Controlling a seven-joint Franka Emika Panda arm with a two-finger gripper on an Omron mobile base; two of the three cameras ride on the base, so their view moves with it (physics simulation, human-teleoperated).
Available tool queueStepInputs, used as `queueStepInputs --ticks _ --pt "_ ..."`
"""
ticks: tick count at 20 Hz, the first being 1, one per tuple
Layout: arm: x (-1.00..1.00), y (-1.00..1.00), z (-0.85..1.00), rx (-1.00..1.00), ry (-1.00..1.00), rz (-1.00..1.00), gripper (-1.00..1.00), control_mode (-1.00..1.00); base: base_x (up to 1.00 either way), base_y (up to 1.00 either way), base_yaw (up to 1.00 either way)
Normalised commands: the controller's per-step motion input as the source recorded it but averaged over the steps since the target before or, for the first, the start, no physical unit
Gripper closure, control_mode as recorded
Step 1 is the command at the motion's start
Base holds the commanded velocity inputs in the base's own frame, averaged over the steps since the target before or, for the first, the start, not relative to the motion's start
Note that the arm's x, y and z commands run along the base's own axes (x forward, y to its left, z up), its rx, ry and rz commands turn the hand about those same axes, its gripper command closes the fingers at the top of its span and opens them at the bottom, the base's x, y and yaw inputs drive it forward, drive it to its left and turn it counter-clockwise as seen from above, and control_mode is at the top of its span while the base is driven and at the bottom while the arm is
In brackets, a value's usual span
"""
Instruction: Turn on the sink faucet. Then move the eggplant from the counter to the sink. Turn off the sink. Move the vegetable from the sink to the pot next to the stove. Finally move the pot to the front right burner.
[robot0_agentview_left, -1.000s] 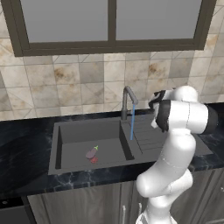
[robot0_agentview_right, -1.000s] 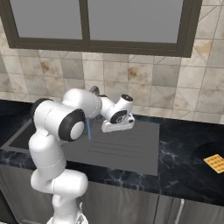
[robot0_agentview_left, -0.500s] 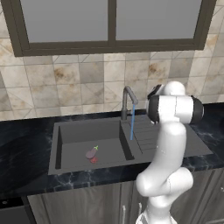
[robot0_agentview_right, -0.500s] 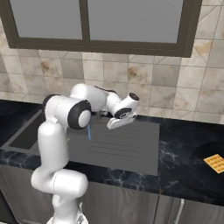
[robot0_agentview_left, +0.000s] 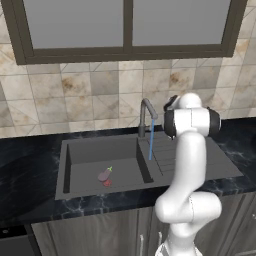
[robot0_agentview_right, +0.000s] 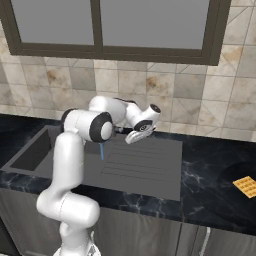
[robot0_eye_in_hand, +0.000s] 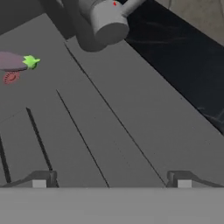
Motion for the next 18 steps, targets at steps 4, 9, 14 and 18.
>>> queueStepInputs --ticks 4,9,14,18 --pt "0.63 0.09 -0.16 0.07 -0.06 0.06 -1.0 -1.0 0.0 0.0 0.0" --pt "0.08 0.0 -0.05 0.01 -0.04 0.01 -1.0 -1.0 0.0 0.0 0.0" --pt "-0.08 0.03 0.16 0.03 -0.04 0.0 -1.0 -1.0 0.0 0.0 0.0" --pt "-0.2 0.12 0.16 0.08 -0.01 0.0 -1.0 -1.0 0.0 0.0 0.0"
